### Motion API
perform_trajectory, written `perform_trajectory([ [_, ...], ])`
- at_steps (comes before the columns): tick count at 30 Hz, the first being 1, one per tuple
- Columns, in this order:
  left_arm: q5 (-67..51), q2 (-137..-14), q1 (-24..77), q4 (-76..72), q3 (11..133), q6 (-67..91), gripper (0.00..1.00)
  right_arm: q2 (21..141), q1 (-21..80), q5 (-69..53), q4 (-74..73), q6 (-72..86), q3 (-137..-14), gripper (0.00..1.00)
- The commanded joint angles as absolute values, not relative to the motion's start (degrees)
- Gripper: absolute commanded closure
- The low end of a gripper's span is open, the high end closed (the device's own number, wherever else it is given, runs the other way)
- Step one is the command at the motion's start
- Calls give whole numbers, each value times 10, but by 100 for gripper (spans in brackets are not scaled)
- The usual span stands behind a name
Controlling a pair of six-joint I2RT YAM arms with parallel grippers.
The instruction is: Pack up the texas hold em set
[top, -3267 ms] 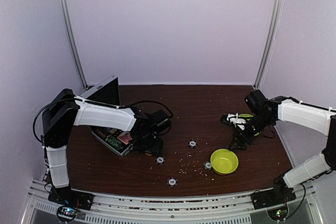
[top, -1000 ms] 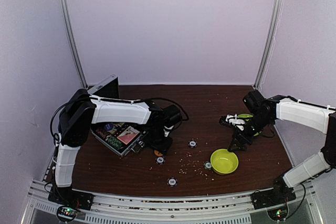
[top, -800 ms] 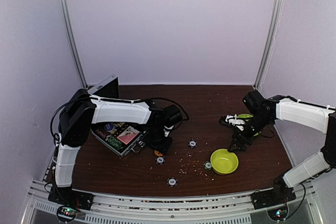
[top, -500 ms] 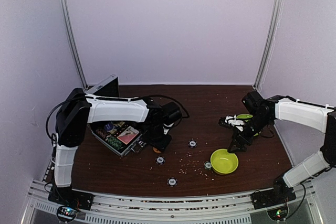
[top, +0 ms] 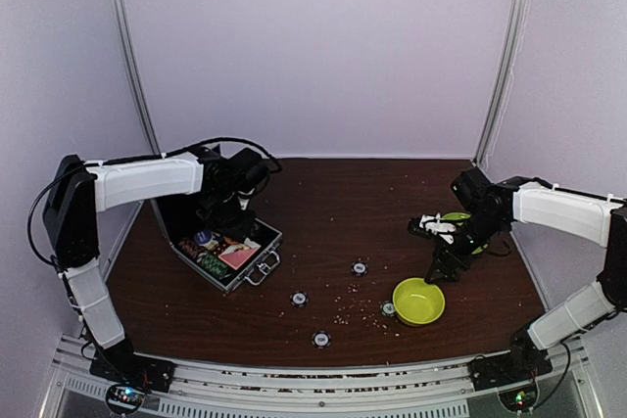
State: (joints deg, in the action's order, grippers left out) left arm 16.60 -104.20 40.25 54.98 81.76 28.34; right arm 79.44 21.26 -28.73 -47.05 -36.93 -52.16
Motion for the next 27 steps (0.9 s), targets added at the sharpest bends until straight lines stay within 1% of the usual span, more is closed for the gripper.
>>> perform_trajectory([
  [1,198,-1028,351,529,775,270,54,801,218,-280,-478,-373,-534,13],
  [13,229,-1057,277,498,775,249,54,806,217,-279,-479,-373,-535,13],
  [22,233,-1087,260,497,789,235,54,808,218,-276,-480,-372,-535,13],
  [27,235,-1094,258,491,791,232,49,811,218,-277,-482,-372,-536,13],
])
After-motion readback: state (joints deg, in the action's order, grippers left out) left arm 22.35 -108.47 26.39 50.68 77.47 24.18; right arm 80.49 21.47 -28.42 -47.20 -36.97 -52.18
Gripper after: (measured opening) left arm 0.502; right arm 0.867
